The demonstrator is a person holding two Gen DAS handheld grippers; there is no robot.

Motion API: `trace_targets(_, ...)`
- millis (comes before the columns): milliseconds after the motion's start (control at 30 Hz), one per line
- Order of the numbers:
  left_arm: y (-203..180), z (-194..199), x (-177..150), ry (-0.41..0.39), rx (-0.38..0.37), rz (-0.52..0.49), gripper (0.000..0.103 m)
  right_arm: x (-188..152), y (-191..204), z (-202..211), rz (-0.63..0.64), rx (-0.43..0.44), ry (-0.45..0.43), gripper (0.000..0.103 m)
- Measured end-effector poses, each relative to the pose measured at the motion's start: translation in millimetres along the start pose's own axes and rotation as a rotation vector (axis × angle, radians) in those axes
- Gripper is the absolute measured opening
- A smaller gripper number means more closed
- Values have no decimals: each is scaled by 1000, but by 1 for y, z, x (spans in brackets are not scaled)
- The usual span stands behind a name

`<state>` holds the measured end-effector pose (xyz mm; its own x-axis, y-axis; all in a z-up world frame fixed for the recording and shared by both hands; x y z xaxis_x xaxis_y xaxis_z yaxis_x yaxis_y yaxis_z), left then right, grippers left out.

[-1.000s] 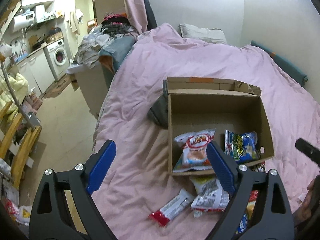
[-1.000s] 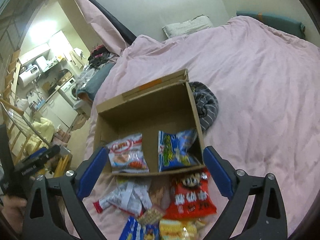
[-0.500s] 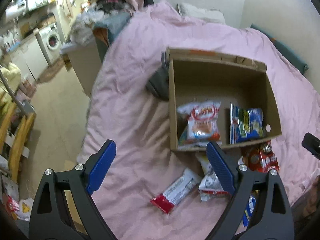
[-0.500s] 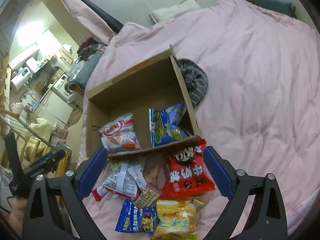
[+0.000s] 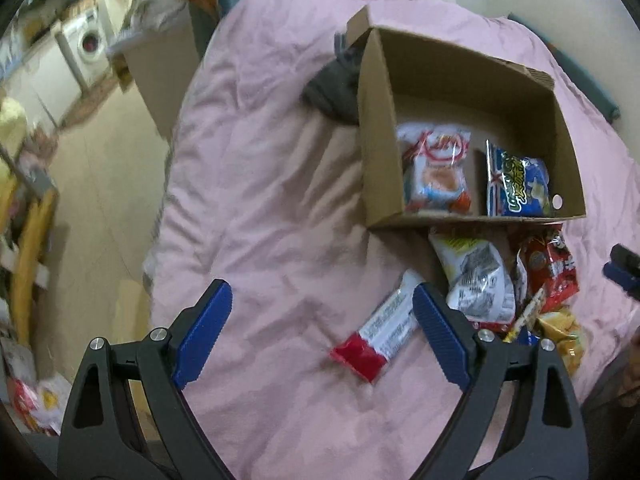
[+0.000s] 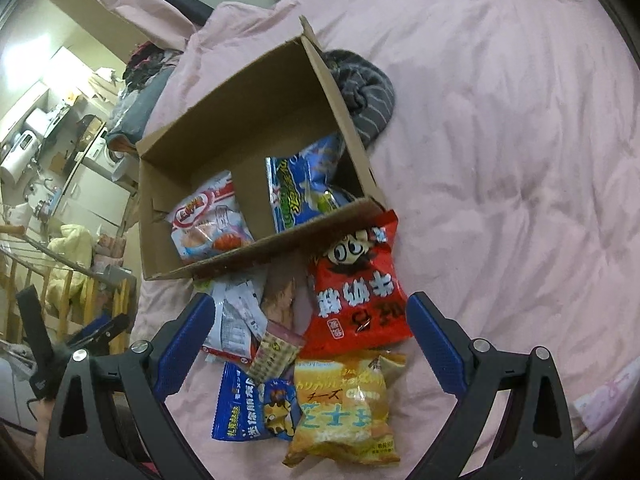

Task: Organize snacks
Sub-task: 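Move both tools back toward the remaining snack pile, then grasp the white-and-red bar with left tool while right tool grasps red cartoon bag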

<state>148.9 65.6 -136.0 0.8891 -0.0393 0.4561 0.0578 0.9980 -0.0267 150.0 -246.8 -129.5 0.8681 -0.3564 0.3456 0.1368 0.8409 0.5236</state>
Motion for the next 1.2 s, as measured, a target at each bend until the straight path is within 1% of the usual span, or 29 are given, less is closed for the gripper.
trace_targets(33, 1, -3, -3, 22, -17, 12, 90, 0, 0, -1, -3, -4, 3, 98)
trace_targets(133, 2, -18, -15, 103, -19, 8, 89, -1, -1, -3, -7, -13, 6, 98)
trace_targets(167, 0, -25, -20, 138, -40, 20, 88, -1, -1, -4, -9, -14, 7, 98)
trace_targets(233, -8, -35, -24, 173, -74, 20, 84, -1, -1, -4, -10, -16, 10, 98)
trace_targets(300, -29, -49, -25, 221, -67, -89, 84, -1, -1, -4, -11, -17, 10, 98)
trace_targets(367, -47, -59, -28, 259, -67, -172, 84, -1, -2, -4, -9, -19, 9, 98)
trace_targets(433, -56, -68, -29, 282, -70, -208, 83, -1, -5, -4, -17, -19, 9, 98)
trace_targets(467, -62, -74, -28, 295, -75, -223, 78, 0, -7, -3, -24, -20, 10, 98)
trace_targets(500, -65, -78, -27, 301, -80, -230, 71, 1, -11, -3, -36, -26, 13, 98)
trace_targets(533, -68, -83, -26, 312, -88, -241, 68, 1, -15, -4, -46, -31, 16, 99)
trace_targets(567, -72, -88, -26, 323, -95, -255, 61, 2, -19, -6, -59, -45, 23, 98)
trace_targets(600, -73, -91, -25, 326, -97, -257, 56, 3, -24, -8, -66, -63, 31, 98)
trace_targets(633, -74, -94, -26, 334, -96, -258, 55, 4, -30, -12, -69, -98, 41, 98)
trace_targets(667, -74, -95, -26, 334, -96, -259, 50, 6, -35, -17, -59, -146, 51, 98)
trace_targets(700, -75, -95, -26, 335, -97, -259, 40, 7, -37, -21, -43, -180, 59, 98)
trace_targets(733, -75, -94, -27, 341, -94, -264, 37, 11, -39, -26, -13, -222, 65, 98)
trace_targets(767, -76, -92, -26, 340, -93, -269, 33, 13, -40, -30, 4, -237, 69, 98)
trace_targets(833, -78, -88, -25, 336, -99, -253, 31, 14, -39, -40, 27, -248, 96, 98)
trace_targets(1033, -70, -71, -32, 328, -133, -153, 30, 11, -31, -76, 80, -256, 194, 98)
trace_targets(1200, -61, -57, -38, 301, -133, -69, 30, 10, -30, -96, 90, -266, 233, 98)
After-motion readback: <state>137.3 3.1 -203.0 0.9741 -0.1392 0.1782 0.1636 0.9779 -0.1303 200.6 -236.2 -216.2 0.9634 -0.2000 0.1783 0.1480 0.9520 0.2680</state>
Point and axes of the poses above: each gripper's, at about its wrist camera, not at the fingertips, and z roughly against the way its jaws point, y to its left, x to its top, the point moved 8 cm from there along -z, roughly the way its jaws point, and after that the axes turned 6 degrees about -z, right-handed, at the moved point
